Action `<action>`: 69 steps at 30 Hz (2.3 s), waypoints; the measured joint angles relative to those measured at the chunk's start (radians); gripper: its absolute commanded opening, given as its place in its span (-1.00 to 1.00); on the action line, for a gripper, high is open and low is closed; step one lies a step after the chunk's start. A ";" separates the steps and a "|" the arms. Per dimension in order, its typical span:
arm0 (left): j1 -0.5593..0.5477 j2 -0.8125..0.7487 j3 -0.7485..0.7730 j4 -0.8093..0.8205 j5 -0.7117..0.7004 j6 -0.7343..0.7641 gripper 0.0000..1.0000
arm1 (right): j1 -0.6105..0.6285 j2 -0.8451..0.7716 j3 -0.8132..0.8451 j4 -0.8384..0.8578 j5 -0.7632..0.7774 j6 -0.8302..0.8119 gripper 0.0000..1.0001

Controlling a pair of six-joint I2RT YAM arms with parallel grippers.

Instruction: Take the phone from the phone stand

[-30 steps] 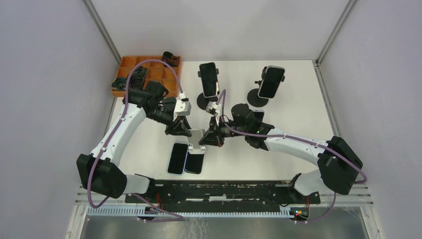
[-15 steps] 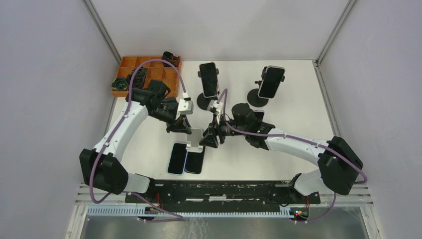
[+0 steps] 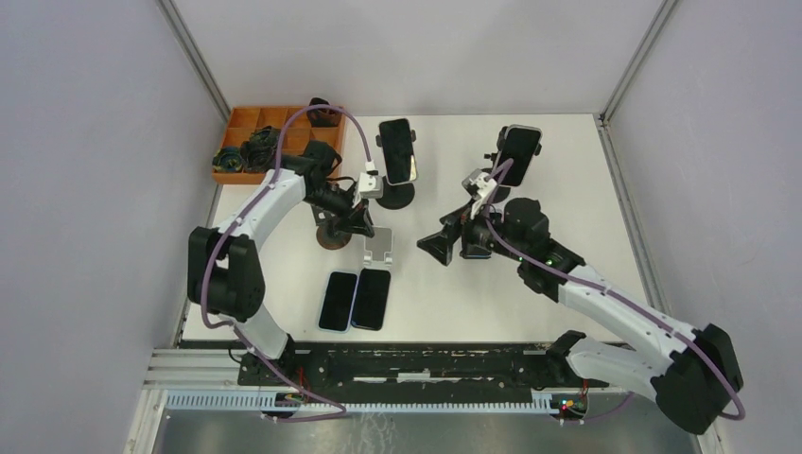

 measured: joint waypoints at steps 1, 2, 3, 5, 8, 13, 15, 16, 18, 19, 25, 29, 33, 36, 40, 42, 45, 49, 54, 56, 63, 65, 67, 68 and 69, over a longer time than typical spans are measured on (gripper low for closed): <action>0.000 0.021 0.009 0.012 -0.001 -0.002 -0.96 | -0.011 -0.041 -0.017 -0.018 0.014 0.001 0.96; 0.000 0.042 0.019 0.023 -0.003 -0.005 -0.96 | -0.024 -0.074 -0.030 -0.034 0.027 0.001 0.96; 0.000 0.055 0.027 0.032 -0.003 -0.008 -0.96 | -0.037 -0.100 -0.041 -0.048 0.037 0.001 0.96; 0.000 0.091 0.047 0.060 -0.005 -0.014 -0.96 | -0.068 -0.155 -0.071 -0.080 0.055 0.001 0.96; 0.000 0.125 0.061 0.100 -0.009 -0.023 -0.96 | -0.110 -0.218 -0.125 -0.121 0.072 0.004 0.96; 0.000 0.167 0.064 0.155 -0.032 -0.026 -0.96 | -0.187 -0.307 -0.246 -0.187 0.095 0.026 0.96; 0.000 0.186 0.064 0.170 -0.045 -0.026 -0.96 | -0.226 -0.339 -0.293 -0.211 0.109 0.038 0.96; 0.000 0.194 0.064 0.176 -0.054 -0.026 -0.96 | -0.249 -0.351 -0.311 -0.220 0.112 0.042 0.96; 0.000 0.198 0.060 0.188 -0.060 -0.026 -0.94 | -0.312 -0.367 -0.340 -0.245 0.120 0.050 0.96; 0.000 0.198 0.058 0.192 -0.063 -0.026 -0.79 | -0.333 -0.367 -0.345 -0.251 0.121 0.051 0.96; 0.000 0.198 0.050 0.220 -0.085 -0.027 0.85 | -0.483 -0.357 -0.403 -0.225 0.118 0.050 0.96; 0.000 0.195 0.032 0.240 -0.100 -0.034 1.00 | -0.520 -0.277 -0.424 -0.167 0.104 0.046 0.96; 0.002 0.167 0.024 0.233 -0.106 -0.034 1.00 | -0.523 -0.179 -0.424 -0.070 0.078 0.029 0.96; 0.003 0.129 0.042 0.190 -0.108 -0.034 1.00 | -0.526 -0.121 -0.424 0.005 0.053 0.018 0.96; 0.010 0.076 0.115 0.104 -0.108 -0.045 1.00 | -0.528 -0.047 -0.425 0.121 0.021 0.019 0.94; 0.016 0.046 0.151 0.073 -0.108 -0.073 1.00 | -0.528 -0.009 -0.428 0.196 0.002 0.032 0.90; 0.032 -0.008 0.190 0.042 -0.108 -0.141 1.00 | -0.528 0.061 -0.441 0.312 -0.032 0.060 0.84; 0.058 -0.100 0.218 0.043 -0.108 -0.282 1.00 | -0.528 0.152 -0.452 0.430 -0.076 0.092 0.74; 0.071 -0.267 0.209 0.157 -0.154 -0.499 1.00 | -0.526 0.210 -0.458 0.556 -0.104 0.119 0.69; 0.071 -0.336 0.199 0.206 -0.188 -0.569 1.00 | -0.521 0.230 -0.460 0.595 -0.113 0.122 0.66; 0.071 -0.382 0.200 0.219 -0.248 -0.653 1.00 | -0.480 0.293 -0.469 0.698 -0.127 0.135 0.41; 0.071 -0.354 0.200 0.186 -0.251 -0.653 1.00 | -0.465 0.298 -0.474 0.712 -0.117 0.134 0.25; 0.071 -0.326 0.190 0.154 -0.259 -0.653 1.00 | -0.451 0.299 -0.482 0.723 -0.102 0.140 0.13; 0.071 -0.322 0.174 0.145 -0.262 -0.654 1.00 | -0.445 0.299 -0.486 0.729 -0.096 0.141 0.09; 0.071 -0.324 0.152 0.135 -0.263 -0.657 1.00 | -0.441 0.299 -0.490 0.733 -0.094 0.144 0.05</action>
